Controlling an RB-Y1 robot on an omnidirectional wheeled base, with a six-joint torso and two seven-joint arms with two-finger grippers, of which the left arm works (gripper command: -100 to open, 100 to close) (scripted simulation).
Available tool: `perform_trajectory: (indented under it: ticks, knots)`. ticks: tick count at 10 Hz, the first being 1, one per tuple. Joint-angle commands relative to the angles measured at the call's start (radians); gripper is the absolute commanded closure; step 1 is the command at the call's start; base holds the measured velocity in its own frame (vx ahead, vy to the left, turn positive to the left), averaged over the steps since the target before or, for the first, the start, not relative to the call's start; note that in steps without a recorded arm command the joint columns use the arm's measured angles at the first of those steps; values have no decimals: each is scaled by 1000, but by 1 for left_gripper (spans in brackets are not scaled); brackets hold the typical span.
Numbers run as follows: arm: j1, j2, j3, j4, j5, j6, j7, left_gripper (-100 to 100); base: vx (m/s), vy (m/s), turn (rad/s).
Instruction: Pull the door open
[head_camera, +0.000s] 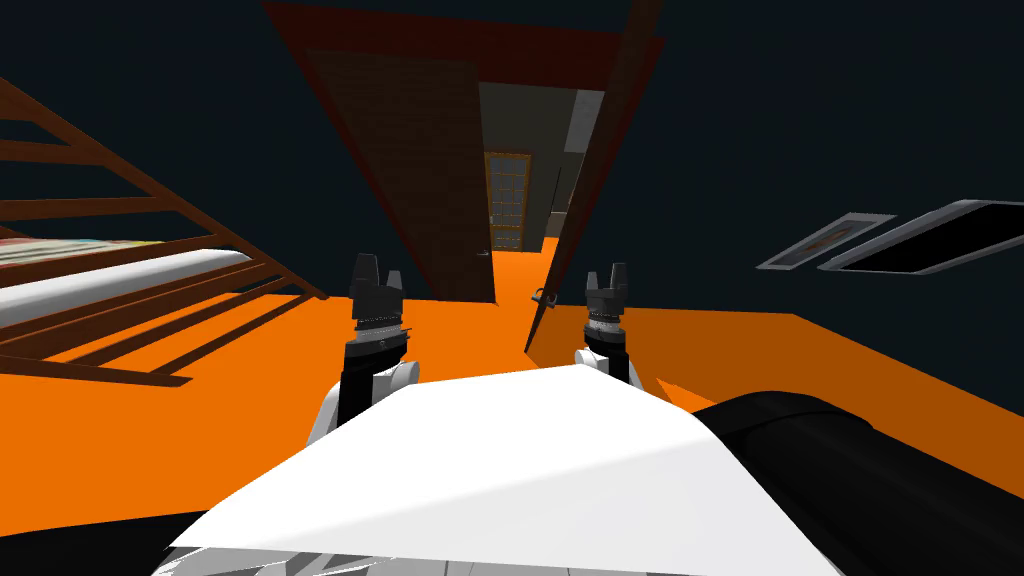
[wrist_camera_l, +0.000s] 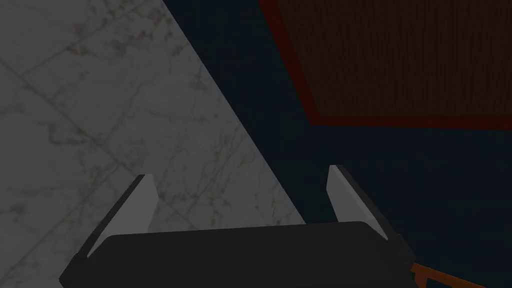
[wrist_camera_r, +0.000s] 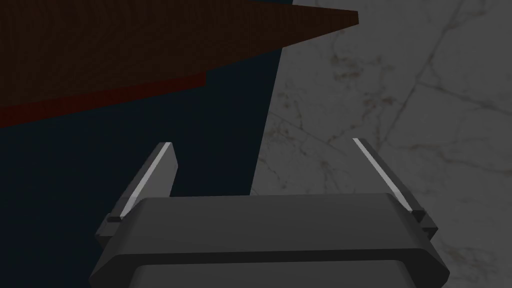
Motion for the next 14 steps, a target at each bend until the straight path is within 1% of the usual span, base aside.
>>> perform_trajectory:
  ticks: [1,2,3,7,8,14]
  knots:
    - [-12,5,-4,36,11,-9,-4,-100,92,22,-6]
    - [-17,7,-5,49,15,-12,-5,-100,132,40,-16]
    - [-25,10,-8,74,22,-19,-8,-100,135,56,-14]
    - [-48,17,-16,140,42,-35,-16,-100,100,36,-12]
    - [-61,21,-20,177,53,-44,-20,-100,109,28,-20]
    - [-109,31,-36,318,95,-80,-36,-100,108,49,-20]
